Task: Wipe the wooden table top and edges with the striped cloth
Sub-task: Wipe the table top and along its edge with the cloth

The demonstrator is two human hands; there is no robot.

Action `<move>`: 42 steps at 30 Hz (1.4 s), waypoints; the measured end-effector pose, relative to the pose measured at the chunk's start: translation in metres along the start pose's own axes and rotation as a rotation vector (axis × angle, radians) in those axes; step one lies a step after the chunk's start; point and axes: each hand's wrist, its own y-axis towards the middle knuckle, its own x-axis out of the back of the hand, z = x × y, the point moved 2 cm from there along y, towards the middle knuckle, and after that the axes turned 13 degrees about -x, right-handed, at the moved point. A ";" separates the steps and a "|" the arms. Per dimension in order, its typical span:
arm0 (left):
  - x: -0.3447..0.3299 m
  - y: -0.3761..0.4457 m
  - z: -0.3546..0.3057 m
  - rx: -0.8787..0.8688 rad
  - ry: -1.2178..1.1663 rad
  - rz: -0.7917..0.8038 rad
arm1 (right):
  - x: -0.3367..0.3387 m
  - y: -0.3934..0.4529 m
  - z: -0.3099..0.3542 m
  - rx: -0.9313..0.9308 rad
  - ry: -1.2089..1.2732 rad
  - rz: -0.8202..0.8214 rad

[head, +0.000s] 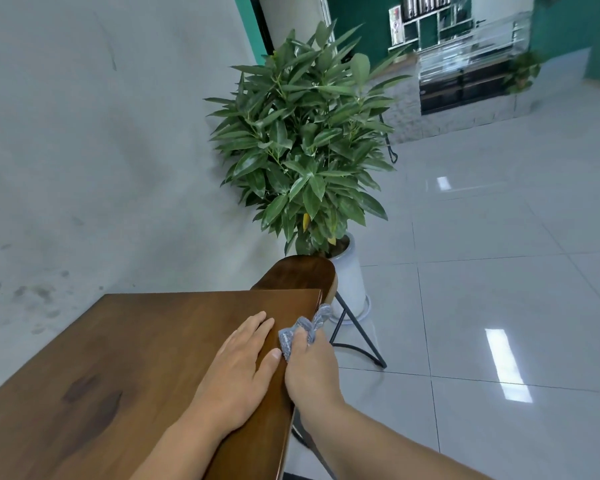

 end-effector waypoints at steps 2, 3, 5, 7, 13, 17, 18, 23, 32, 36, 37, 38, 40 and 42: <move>0.000 -0.001 0.003 -0.026 -0.004 -0.017 | -0.003 0.008 0.006 -0.015 0.007 -0.044; -0.001 0.000 0.004 -0.033 -0.001 -0.025 | -0.004 0.014 0.010 -0.017 0.009 -0.069; -0.003 0.002 0.006 -0.035 0.005 -0.032 | -0.003 0.026 0.019 -0.004 0.004 -0.102; -0.004 0.003 0.006 -0.031 -0.001 -0.037 | 0.000 0.034 0.027 0.007 0.003 -0.120; -0.002 -0.003 0.003 -0.037 -0.014 -0.045 | -0.002 0.021 0.017 0.041 -0.001 -0.128; -0.001 -0.013 0.005 -0.016 -0.035 -0.023 | -0.005 0.000 -0.008 0.059 -0.034 -0.112; -0.001 -0.016 0.005 -0.015 -0.036 -0.024 | -0.005 -0.005 -0.013 0.062 -0.032 -0.103; -0.004 -0.021 0.005 -0.007 -0.012 -0.063 | -0.004 -0.010 -0.017 0.087 -0.090 -0.094; -0.001 -0.023 -0.001 0.015 -0.010 -0.072 | 0.002 0.014 0.019 -0.022 -0.058 -0.104; 0.001 -0.028 -0.001 -0.002 -0.003 -0.051 | -0.001 0.003 0.011 -0.028 -0.046 -0.090; 0.001 -0.030 0.000 -0.001 -0.004 -0.044 | -0.002 -0.002 0.004 -0.020 -0.047 -0.088; 0.001 -0.033 0.000 -0.001 -0.004 -0.038 | -0.003 -0.008 -0.003 -0.008 -0.049 -0.088; 0.000 -0.039 0.000 -0.009 0.005 -0.038 | -0.004 -0.019 -0.017 0.023 -0.040 -0.084; -0.001 -0.041 0.000 -0.015 0.010 -0.052 | -0.004 -0.026 -0.024 0.047 -0.034 -0.087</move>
